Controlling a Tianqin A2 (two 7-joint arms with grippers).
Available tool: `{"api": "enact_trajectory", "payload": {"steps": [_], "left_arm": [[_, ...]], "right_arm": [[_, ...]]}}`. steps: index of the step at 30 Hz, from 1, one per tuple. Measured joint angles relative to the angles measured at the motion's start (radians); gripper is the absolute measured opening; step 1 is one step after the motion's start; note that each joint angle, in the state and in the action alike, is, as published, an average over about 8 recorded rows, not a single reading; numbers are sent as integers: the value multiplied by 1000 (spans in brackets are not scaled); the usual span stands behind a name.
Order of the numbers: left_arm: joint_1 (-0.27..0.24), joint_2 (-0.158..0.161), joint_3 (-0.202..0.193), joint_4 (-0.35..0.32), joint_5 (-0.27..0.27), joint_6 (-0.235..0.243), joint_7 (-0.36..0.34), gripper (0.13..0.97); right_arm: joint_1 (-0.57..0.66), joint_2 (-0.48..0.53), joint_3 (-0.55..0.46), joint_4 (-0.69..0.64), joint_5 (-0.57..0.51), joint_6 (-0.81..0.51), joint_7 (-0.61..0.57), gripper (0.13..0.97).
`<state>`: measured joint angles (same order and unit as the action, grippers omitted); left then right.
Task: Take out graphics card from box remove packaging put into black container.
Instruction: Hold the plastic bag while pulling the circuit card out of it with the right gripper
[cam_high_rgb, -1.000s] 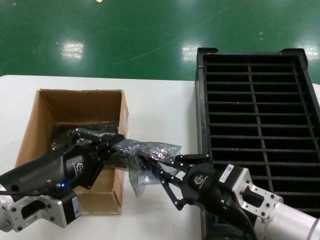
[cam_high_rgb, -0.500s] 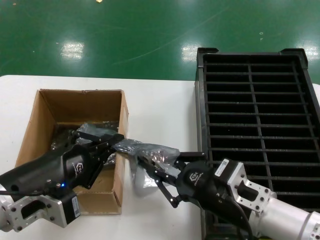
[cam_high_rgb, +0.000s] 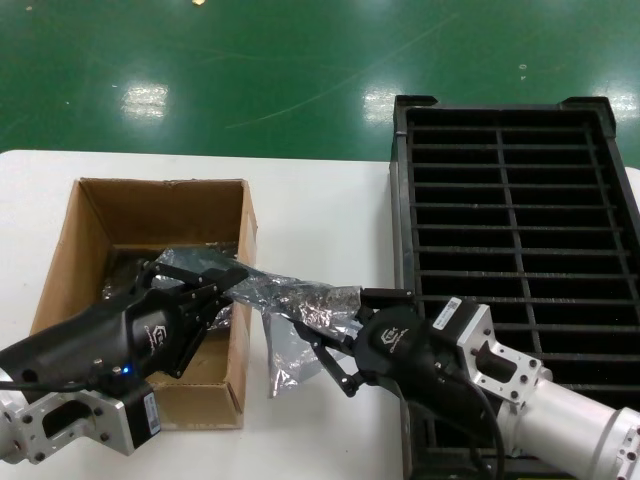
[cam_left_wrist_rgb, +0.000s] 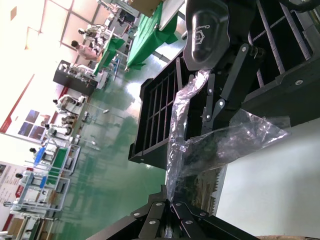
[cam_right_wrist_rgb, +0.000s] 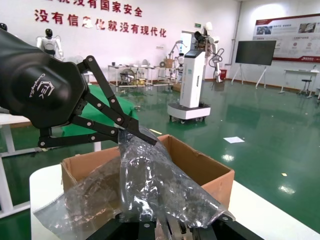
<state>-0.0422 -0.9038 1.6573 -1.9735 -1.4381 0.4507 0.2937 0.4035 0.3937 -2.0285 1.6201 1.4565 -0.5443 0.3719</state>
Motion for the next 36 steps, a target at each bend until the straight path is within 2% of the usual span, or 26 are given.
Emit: {"api": "enact_trajectory", "payload": {"steps": [4,12,27,36], "left_arm": [[0,0,0,0,0,0,0,140],[0,0,0,0,0,0,0,140],[0,0,0,0,0,0,0,140],[0,0,0,0,0,0,0,140]], "right_arm": [[-5,5,9,5,7,0,0,261],[-20,19,23,29,21,-1,-3,193],[-79,70,53,130,39,9,-25,188],[-144,135,86,239,-20,14,-15,188]]}}
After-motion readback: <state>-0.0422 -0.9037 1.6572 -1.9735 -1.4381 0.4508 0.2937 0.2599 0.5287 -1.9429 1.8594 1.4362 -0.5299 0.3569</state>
